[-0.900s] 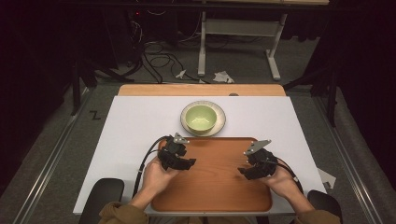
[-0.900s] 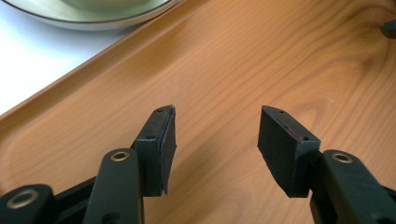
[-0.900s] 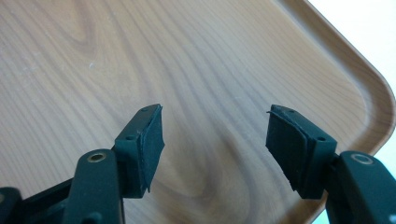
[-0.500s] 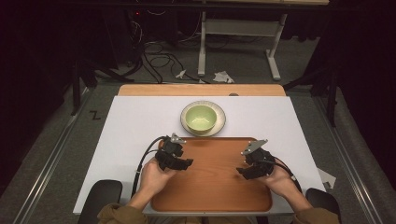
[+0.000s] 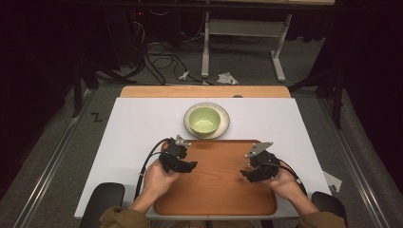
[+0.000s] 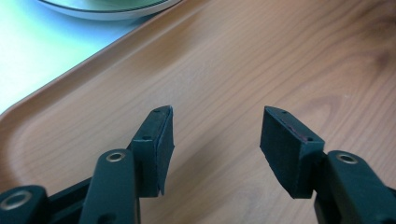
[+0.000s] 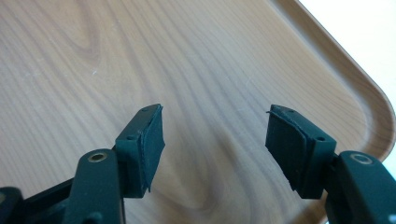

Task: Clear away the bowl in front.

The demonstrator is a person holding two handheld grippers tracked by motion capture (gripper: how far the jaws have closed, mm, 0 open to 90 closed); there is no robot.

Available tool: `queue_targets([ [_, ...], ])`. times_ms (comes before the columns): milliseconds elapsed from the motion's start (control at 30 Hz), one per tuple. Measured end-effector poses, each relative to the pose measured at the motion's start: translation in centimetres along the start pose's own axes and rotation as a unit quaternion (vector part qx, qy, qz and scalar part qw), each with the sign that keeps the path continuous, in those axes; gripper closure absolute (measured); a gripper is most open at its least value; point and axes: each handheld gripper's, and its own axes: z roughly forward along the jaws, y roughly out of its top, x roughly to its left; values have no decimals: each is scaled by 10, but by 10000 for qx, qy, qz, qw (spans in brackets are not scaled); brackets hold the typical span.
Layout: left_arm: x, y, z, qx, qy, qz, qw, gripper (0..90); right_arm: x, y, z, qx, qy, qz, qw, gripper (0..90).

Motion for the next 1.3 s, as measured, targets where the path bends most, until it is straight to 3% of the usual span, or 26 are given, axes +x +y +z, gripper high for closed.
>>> queue_targets([
  [100,-1,1,0,44,-42,-12,10000,431,1,-1,0,20,-6,31,10000,371],
  [300,-4,6,-7,-145,-144,-38,9998,426,0,-3,-1,-7,-1,56,10000,371],
  [867,-5,18,-11,-38,-241,-29,9997,409,-1,-3,0,1,-34,71,10000,371],
  [1300,-3,38,-15,-71,-263,140,9995,406,-2,-4,0,13,-38,36,10000,371],
])
